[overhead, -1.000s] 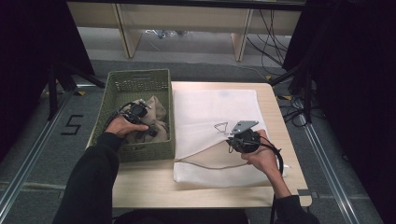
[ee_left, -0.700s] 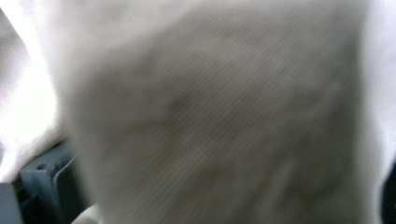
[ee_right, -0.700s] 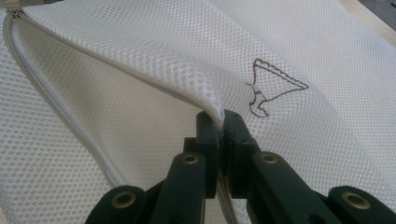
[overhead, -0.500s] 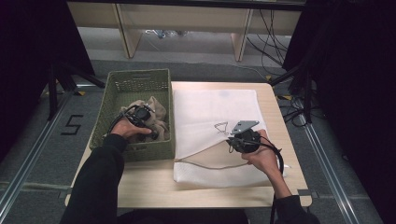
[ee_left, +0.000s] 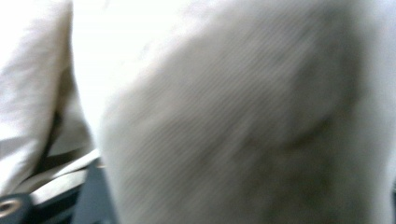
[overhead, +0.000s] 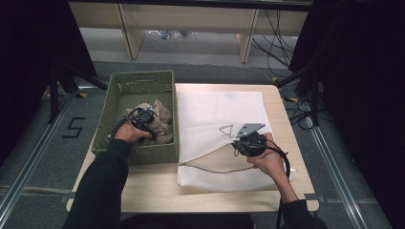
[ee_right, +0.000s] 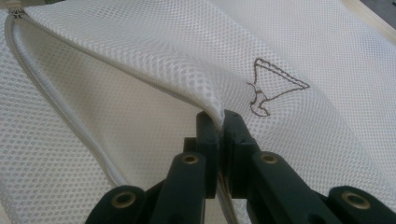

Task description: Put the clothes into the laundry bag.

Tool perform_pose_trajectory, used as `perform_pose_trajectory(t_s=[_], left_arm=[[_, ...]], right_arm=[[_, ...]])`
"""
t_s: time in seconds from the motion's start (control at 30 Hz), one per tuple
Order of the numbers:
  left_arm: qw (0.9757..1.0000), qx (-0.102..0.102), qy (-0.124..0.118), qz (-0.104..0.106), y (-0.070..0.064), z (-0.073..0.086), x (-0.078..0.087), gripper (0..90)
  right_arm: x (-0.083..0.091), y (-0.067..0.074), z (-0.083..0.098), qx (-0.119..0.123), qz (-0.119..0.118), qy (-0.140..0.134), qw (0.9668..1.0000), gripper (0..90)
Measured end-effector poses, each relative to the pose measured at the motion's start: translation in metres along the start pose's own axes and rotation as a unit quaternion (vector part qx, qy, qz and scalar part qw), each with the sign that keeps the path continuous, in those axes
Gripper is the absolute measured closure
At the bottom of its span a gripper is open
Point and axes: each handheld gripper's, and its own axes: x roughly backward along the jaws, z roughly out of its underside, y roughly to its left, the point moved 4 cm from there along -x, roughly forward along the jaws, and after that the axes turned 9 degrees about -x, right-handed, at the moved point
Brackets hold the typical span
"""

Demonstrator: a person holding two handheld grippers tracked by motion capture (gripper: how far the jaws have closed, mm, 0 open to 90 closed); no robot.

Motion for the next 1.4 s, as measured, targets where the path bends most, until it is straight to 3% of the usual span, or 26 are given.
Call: perform_pose_trajectory(t_s=[0.27,0.4,0.43,0.57,0.6,0.63,0.73,0.8,1.03,1.07,1.1,1.13,1.27,1.3,1.4], left_arm=[[0.9989,0.027,-0.037,-0.004,0.002,0.002,0.005,61.7],[0.9969,0.043,-0.066,-0.007,0.007,0.006,0.011,66.6],[0.9948,0.054,-0.086,-0.011,0.008,0.006,0.013,67.2],[0.9897,0.073,-0.120,-0.024,0.014,0.005,0.023,68.9],[0.9880,0.080,-0.129,-0.028,0.016,0.004,0.027,69.0],[0.9866,0.084,-0.137,-0.029,0.017,0.004,0.030,69.2],[0.9821,0.099,-0.159,-0.023,0.020,0.005,0.040,69.5],[0.9805,0.106,-0.165,-0.014,0.022,0.006,0.051,69.6],[0.9717,0.112,-0.208,-0.002,0.032,0.012,0.087,69.8],[0.9717,0.107,-0.211,-0.004,0.032,0.013,0.091,69.8],[0.9697,0.111,-0.218,0.000,0.032,0.013,0.097,69.9],[0.9673,0.115,-0.226,0.000,0.032,0.013,0.101,69.9],[0.9593,0.125,-0.253,0.010,0.029,0.012,0.120,69.9],[0.9554,0.129,-0.265,0.009,0.027,0.011,0.126,69.9],[0.9525,0.119,-0.280,0.008,0.025,0.010,0.140,70.0]], right_arm=[[0.001,0.000,0.000,0.003,-0.003,0.005,1.0000,87.0],[0.000,0.000,0.000,0.003,0.002,-0.002,1.0000,87.1],[0.000,0.000,0.000,0.003,0.003,-0.002,1.0000,87.1],[0.000,0.000,0.000,-0.001,0.001,-0.002,1.0000,87.1],[-0.001,-0.002,-0.001,0.015,0.000,-0.009,0.9999,87.1],[0.000,-0.002,-0.001,0.005,0.002,-0.005,1.0000,87.1],[0.002,-0.002,0.000,-0.002,-0.001,0.002,1.0000,87.1],[0.001,-0.002,-0.001,-0.001,0.003,-0.006,1.0000,87.1],[0.002,-0.003,-0.002,0.002,0.005,-0.009,0.9999,87.2],[0.002,-0.003,-0.001,0.002,0.004,-0.008,1.0000,87.2],[0.002,-0.002,-0.001,-0.003,0.005,-0.007,1.0000,87.2],[0.002,-0.004,-0.002,0.010,0.006,-0.011,0.9999,87.2],[0.003,-0.004,-0.002,0.001,0.005,-0.009,0.9999,87.2],[0.004,-0.004,-0.002,-0.003,0.002,-0.001,1.0000,87.2],[0.004,-0.004,-0.002,0.001,0.003,-0.009,1.0000,87.3]])
